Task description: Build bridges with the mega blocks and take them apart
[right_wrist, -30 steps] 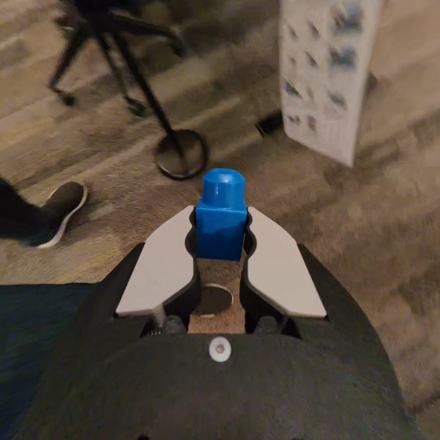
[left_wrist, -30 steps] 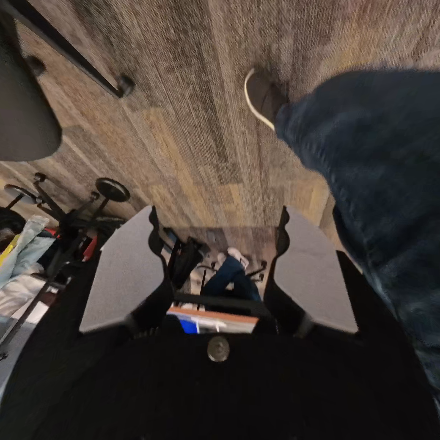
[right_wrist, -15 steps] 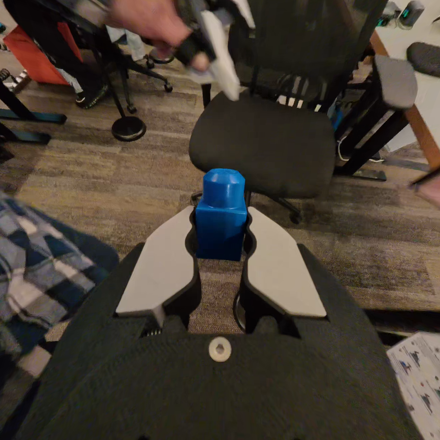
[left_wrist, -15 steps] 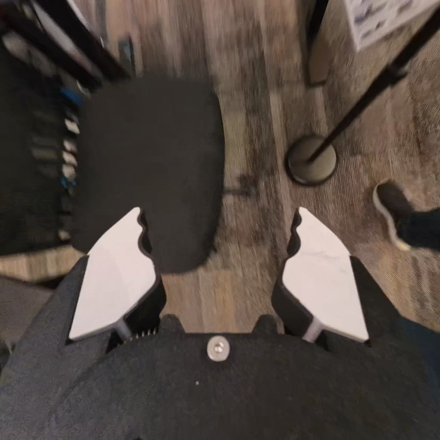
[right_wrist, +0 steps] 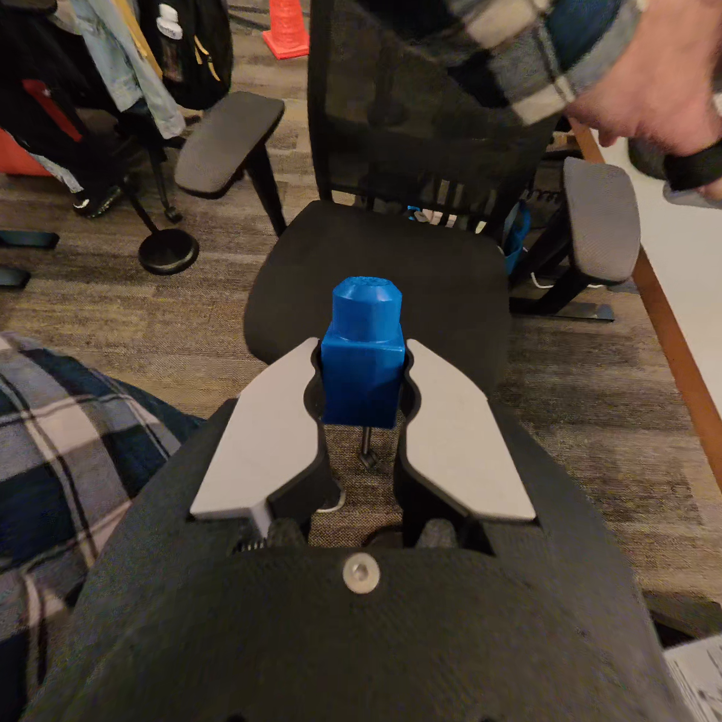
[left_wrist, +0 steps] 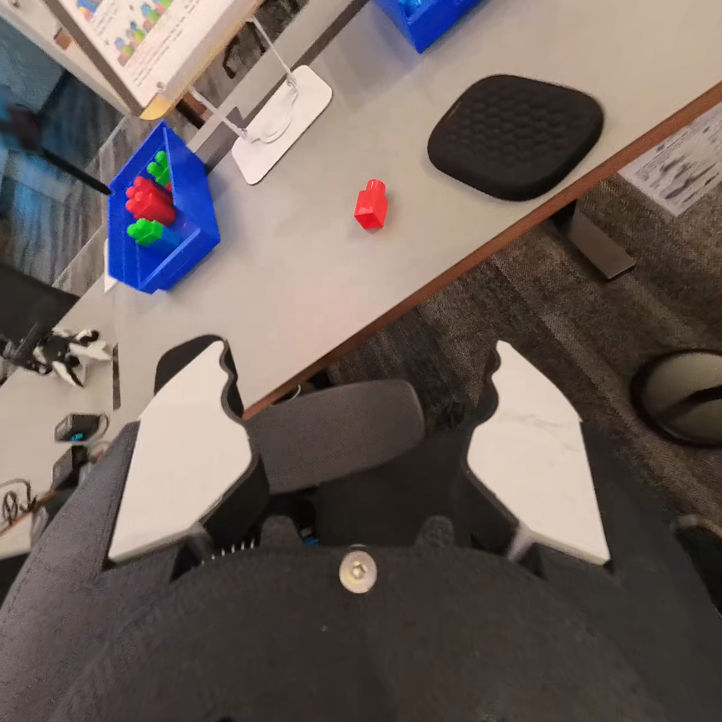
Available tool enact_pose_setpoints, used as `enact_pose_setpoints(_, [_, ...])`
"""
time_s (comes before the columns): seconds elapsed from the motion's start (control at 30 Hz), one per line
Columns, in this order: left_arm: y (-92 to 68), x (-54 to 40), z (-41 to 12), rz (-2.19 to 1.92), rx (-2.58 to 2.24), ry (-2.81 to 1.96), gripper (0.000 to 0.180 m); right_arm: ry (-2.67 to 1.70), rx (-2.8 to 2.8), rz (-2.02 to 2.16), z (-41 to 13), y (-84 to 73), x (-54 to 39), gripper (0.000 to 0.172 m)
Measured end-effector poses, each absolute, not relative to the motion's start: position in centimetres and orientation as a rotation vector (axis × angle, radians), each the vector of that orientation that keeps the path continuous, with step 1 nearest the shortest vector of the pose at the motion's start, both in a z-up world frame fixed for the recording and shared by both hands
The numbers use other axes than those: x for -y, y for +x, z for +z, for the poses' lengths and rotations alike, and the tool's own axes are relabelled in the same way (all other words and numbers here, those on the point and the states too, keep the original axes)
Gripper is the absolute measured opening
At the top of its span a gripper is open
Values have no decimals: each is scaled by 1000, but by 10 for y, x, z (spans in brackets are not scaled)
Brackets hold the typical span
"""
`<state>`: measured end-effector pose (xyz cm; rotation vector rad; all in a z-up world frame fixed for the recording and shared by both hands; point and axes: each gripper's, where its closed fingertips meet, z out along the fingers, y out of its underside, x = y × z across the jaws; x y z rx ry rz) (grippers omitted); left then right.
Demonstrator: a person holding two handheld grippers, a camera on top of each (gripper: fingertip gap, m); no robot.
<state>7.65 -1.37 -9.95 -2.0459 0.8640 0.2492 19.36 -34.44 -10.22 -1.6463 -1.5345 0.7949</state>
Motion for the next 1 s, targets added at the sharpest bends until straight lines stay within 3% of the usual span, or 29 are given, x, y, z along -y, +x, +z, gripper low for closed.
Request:
enact_pose_setpoints(0.2, [72,-83,-184,71,-1037,-2137,119,-1752,1396,792,-120,156,281,37])
enact_pose_setpoints(0.37, [51,-89,-265,-191,-1050,-2385,113,-1910,1145,748,-134,156,218,37])
enact_pose_setpoints(0.53, [63,-76,-272,-412,-1164,-2443,115,-2014,897,671,-142,182,166,37])
enact_pose_setpoints(0.83, [78,-57,-289,-716,-1348,-2562,98,-2036,409,487,-178,228,101,37])
enact_pose_setpoints(1.0, [83,-53,-267,-1059,-1316,-2447,88,-1934,245,399,-189,228,58,37])
